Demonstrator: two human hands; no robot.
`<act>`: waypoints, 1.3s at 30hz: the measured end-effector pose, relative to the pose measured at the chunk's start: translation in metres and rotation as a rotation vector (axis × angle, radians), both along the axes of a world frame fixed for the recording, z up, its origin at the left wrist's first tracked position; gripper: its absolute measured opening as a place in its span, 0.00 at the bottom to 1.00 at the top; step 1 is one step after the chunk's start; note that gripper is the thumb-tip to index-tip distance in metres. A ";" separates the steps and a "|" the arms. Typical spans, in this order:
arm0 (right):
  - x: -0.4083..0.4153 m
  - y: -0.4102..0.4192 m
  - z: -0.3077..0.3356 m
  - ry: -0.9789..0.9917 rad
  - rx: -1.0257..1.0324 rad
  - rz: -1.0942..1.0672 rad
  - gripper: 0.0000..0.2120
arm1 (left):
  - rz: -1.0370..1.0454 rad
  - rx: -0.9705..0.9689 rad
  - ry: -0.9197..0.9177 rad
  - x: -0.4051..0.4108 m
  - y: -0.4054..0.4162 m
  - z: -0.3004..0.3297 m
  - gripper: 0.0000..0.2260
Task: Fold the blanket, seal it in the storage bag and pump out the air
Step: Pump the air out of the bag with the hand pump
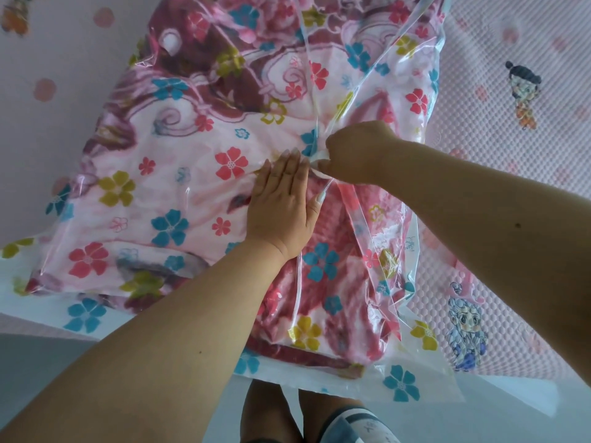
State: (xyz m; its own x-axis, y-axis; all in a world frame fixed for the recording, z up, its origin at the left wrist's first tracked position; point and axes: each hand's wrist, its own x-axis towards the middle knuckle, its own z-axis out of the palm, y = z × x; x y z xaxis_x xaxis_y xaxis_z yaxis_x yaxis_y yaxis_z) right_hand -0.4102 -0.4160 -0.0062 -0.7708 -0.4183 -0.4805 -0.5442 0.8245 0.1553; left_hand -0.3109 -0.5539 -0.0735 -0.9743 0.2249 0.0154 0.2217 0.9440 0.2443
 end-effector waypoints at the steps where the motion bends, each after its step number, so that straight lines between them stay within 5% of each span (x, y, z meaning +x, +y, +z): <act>1: -0.003 0.002 0.003 0.006 0.010 0.033 0.28 | -0.002 0.003 -0.001 0.000 0.000 0.000 0.30; 6: -0.003 0.007 0.007 0.038 0.011 0.126 0.25 | -0.001 -0.011 -0.010 0.000 0.000 0.001 0.31; 31: 0.021 -0.034 -0.013 0.008 0.005 -0.574 0.15 | -0.009 -0.052 -0.086 0.000 0.001 0.002 0.32; 35: 0.030 -0.020 -0.012 -0.007 -0.140 -0.632 0.25 | -0.059 -0.016 -0.169 -0.001 -0.006 0.014 0.32; 39: 0.042 0.008 -0.011 0.065 -0.433 -0.815 0.24 | -0.006 0.018 -0.183 -0.004 -0.033 0.038 0.26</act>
State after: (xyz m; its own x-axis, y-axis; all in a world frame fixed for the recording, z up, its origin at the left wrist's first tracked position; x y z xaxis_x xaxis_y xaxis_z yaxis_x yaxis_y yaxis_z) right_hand -0.3677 -0.4084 -0.0169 -0.9258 0.1324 -0.3541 0.2288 0.9419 -0.2461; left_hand -0.3151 -0.5865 -0.0355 -0.9597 0.2324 -0.1578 0.1782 0.9379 0.2975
